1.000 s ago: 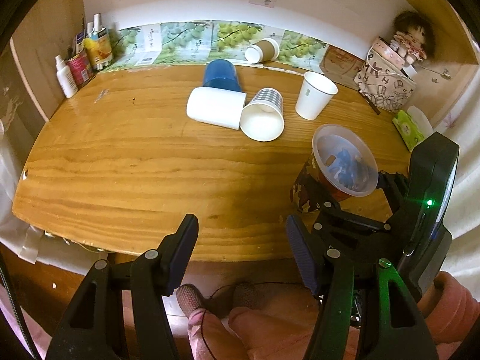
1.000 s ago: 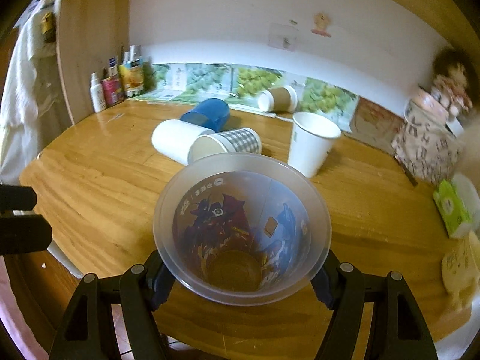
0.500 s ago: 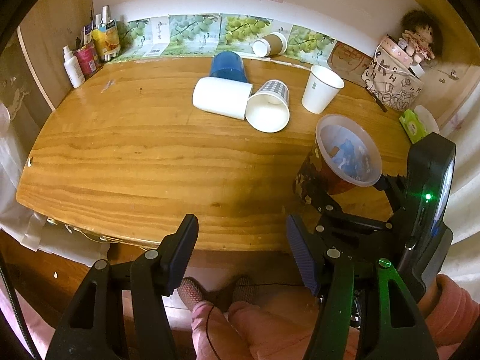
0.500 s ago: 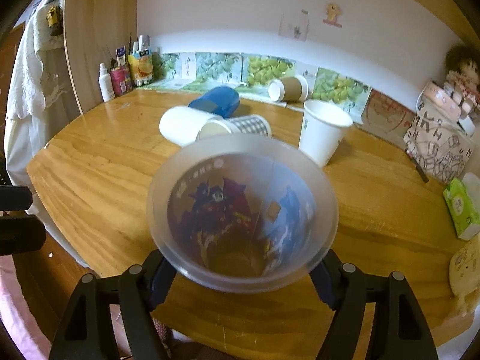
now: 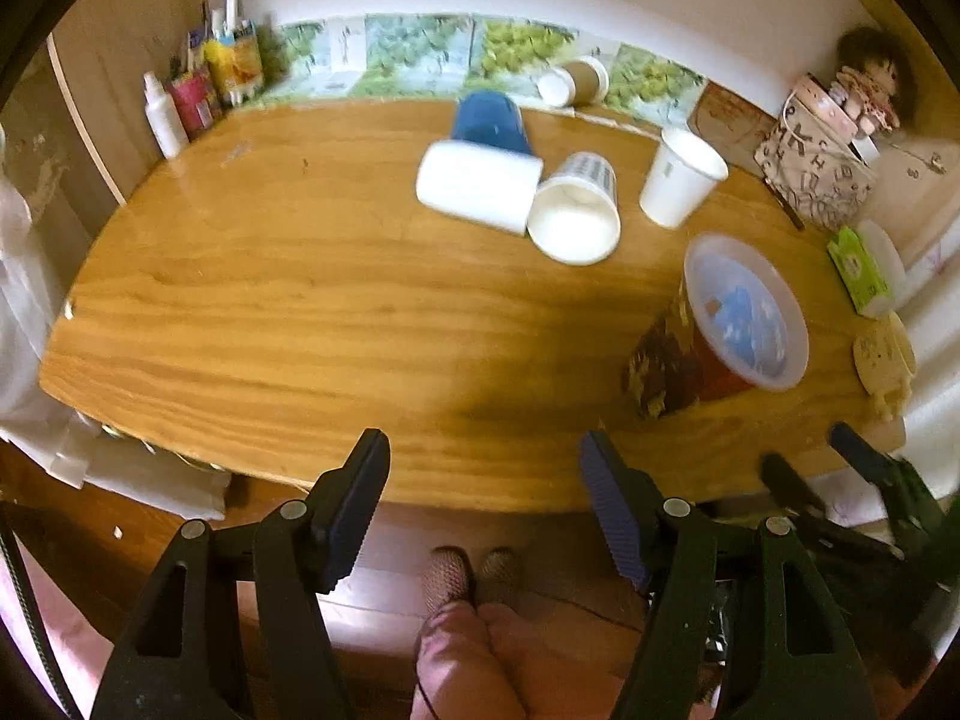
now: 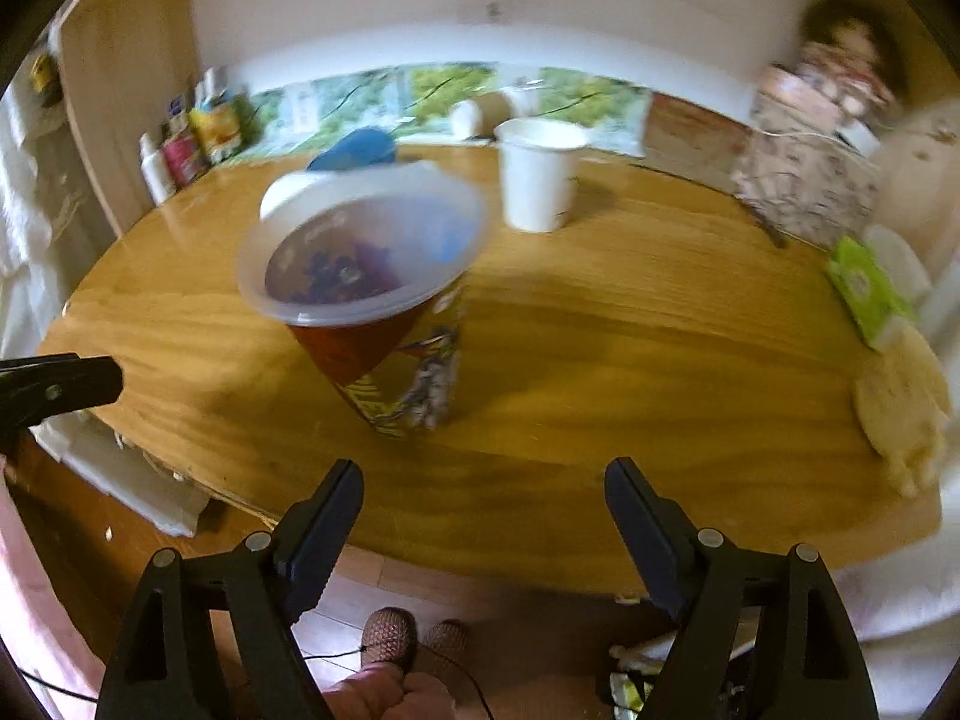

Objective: Flip cup upright

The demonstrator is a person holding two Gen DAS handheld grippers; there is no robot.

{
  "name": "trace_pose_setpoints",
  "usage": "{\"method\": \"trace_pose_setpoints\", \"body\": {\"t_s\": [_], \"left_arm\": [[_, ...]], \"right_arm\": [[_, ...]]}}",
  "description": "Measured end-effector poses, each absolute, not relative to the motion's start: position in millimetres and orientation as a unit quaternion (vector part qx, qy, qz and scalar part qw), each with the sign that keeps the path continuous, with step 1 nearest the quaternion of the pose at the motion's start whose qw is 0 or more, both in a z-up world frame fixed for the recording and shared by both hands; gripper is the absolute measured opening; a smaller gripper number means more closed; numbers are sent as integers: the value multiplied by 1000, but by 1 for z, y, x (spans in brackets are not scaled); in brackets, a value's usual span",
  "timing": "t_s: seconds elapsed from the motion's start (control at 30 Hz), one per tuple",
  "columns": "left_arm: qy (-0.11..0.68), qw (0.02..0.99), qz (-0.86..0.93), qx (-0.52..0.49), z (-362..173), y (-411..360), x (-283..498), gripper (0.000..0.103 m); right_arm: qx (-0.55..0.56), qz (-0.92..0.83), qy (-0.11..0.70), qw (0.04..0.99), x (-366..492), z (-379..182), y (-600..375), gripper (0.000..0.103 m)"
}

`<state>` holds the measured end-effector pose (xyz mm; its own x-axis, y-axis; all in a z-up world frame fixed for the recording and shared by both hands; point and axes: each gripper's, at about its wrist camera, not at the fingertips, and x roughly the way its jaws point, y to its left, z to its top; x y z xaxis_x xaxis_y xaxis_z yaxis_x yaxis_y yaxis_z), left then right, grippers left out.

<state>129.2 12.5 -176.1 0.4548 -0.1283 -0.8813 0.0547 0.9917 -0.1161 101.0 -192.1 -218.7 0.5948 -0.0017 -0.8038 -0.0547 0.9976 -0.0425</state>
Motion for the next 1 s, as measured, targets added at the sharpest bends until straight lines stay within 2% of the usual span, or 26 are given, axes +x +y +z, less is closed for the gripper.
{"method": "trace_pose_setpoints", "body": {"t_s": [0.03, 0.1, 0.37, 0.47, 0.5, 0.6, 0.77, 1.0], "left_arm": [[514, 856, -54, -34, -170, 12, 129, 71], [505, 860, -57, -38, -158, 11, 130, 81], [443, 892, -80, -41, -94, 3, 123, 87], [410, 909, -73, -27, -71, 1, 115, 92], [400, 913, -72, -25, -65, 1, 112, 93], [366, 928, -66, -23, -49, 1, 101, 101], [291, 956, -40, 10, -30, -2, 78, 103], [247, 968, -26, 16, -23, -1, 61, 103]], "right_arm": [[-24, 12, 446, 894, 97, -212, -195, 83], [-7, 6, 434, 901, 89, -192, -199, 83], [26, -13, 388, 921, 73, -111, -198, 86], [56, 5, 362, 931, 66, -82, -195, 96], [59, 8, 355, 933, 64, -75, -194, 103], [67, 14, 332, 941, 55, -58, -188, 103], [73, 20, 304, 950, 42, -40, -180, 103], [59, -11, 252, 966, 21, -36, -177, 103]]}}
